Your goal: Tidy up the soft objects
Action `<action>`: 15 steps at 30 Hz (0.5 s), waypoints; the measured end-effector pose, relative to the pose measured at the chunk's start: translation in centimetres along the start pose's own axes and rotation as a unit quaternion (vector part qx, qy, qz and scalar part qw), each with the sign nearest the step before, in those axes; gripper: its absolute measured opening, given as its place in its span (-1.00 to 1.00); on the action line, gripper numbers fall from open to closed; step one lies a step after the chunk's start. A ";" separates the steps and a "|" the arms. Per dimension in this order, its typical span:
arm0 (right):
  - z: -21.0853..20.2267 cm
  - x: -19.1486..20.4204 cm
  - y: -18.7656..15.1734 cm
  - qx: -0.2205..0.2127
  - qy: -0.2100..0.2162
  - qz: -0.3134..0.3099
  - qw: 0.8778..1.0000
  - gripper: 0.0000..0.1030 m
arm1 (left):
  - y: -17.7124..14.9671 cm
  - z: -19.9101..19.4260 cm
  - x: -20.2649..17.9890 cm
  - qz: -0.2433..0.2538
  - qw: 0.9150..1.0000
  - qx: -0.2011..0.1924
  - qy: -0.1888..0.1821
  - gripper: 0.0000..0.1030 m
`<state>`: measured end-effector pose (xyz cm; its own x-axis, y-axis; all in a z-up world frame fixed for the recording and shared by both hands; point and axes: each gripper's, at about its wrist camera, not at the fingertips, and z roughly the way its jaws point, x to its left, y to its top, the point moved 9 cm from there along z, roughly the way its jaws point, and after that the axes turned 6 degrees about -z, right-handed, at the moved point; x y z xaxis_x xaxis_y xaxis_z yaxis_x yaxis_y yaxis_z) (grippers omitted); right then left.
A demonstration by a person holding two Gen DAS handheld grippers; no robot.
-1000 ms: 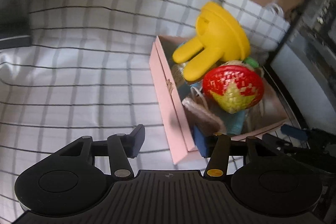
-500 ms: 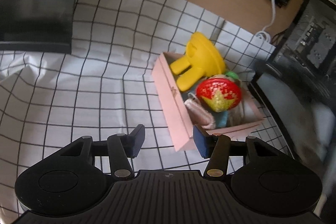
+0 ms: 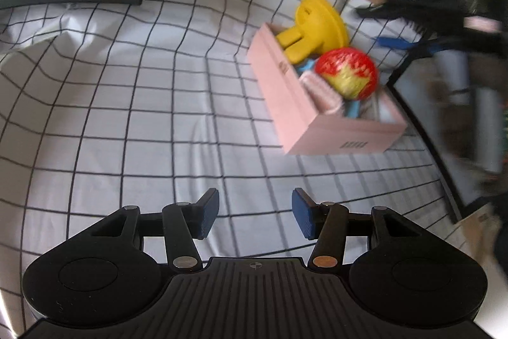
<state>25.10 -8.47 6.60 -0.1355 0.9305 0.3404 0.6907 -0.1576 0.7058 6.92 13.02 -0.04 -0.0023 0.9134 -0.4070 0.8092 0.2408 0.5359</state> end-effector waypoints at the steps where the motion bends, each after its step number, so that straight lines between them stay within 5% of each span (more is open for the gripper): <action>1: -1.5 0.1 0.3 -0.018 -0.017 -0.012 1.000 0.34 | -0.5 0.3 0.2 0.007 1.000 -0.002 0.008 0.07; 7: -9.9 0.1 -3.4 -0.041 -0.092 -0.120 0.988 0.60 | -3.4 1.3 -1.2 0.030 0.999 0.006 0.031 0.07; 11: -12.2 -2.5 -9.8 0.005 -0.135 -0.135 0.982 0.60 | -5.2 2.1 -3.0 0.036 0.998 -0.008 0.058 0.11; 15: -12.0 -4.4 -15.7 0.044 -0.124 -0.152 0.980 0.60 | -6.3 2.9 -4.9 0.041 0.993 -0.037 0.101 0.39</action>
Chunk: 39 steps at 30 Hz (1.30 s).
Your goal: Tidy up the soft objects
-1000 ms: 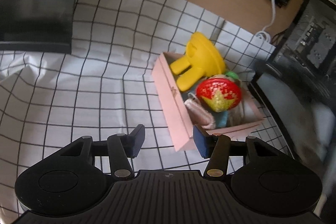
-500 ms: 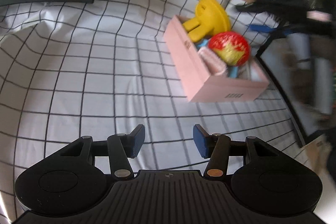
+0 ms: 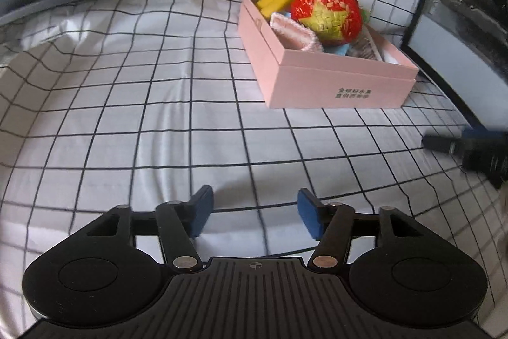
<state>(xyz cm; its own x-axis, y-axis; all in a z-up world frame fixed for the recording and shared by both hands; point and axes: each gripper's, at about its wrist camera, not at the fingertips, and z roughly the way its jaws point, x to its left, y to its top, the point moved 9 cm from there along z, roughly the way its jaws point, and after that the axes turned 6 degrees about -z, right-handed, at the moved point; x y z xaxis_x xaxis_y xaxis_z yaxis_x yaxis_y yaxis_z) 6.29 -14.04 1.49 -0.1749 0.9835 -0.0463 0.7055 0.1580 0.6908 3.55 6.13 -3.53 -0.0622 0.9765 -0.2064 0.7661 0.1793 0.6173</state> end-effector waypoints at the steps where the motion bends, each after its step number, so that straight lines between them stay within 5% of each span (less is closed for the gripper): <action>1: 0.4 0.1 -1.0 0.005 0.005 -0.004 1.000 0.60 | -0.1 0.1 -0.3 -0.002 1.000 -0.006 0.007 0.47; 3: 0.7 0.3 -2.3 0.006 0.020 -0.005 1.000 0.61 | -0.3 0.6 -1.3 0.003 1.000 -0.018 0.023 0.79; 5: 1.4 0.5 -3.0 0.004 0.038 -0.008 0.999 0.61 | -0.5 1.1 -2.0 0.007 0.999 -0.030 0.036 0.86; 8: 2.9 0.6 -3.4 0.008 0.045 -0.009 0.999 0.68 | -0.6 1.3 -2.3 -0.001 0.997 -0.053 0.063 0.86; 12: 4.2 0.1 -4.2 0.020 0.032 0.001 0.999 1.00 | -0.5 1.6 -2.2 0.006 0.994 -0.075 0.078 0.87; 39: 5.2 -0.6 -4.1 -0.021 0.001 0.013 1.000 1.00 | 0.3 2.5 -2.3 0.005 0.992 -0.091 0.083 0.91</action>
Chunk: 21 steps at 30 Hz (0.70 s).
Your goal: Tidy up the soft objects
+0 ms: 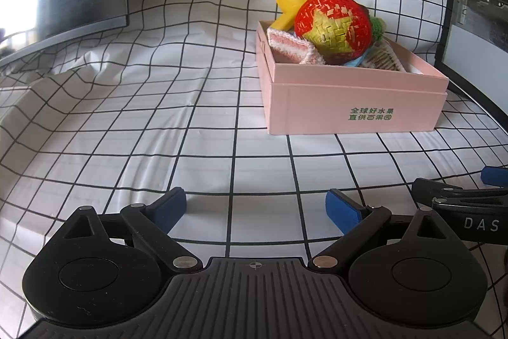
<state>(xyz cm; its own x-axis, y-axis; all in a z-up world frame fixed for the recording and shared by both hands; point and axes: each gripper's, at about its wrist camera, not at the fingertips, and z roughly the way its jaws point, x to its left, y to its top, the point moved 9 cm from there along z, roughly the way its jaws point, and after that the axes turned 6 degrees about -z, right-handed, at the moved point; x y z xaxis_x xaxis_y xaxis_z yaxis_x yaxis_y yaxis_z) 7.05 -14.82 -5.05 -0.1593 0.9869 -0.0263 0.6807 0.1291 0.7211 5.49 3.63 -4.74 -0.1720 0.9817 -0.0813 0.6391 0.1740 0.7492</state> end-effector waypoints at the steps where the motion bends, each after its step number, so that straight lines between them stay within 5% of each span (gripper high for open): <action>1: 0.0 0.0 0.0 0.000 0.000 0.000 1.000 1.00 | 0.0 0.1 0.0 0.000 1.000 0.000 0.000 0.92; 21: 0.0 0.0 0.0 0.000 0.000 0.000 1.000 1.00 | 0.1 0.2 0.1 0.001 1.000 0.000 -0.001 0.92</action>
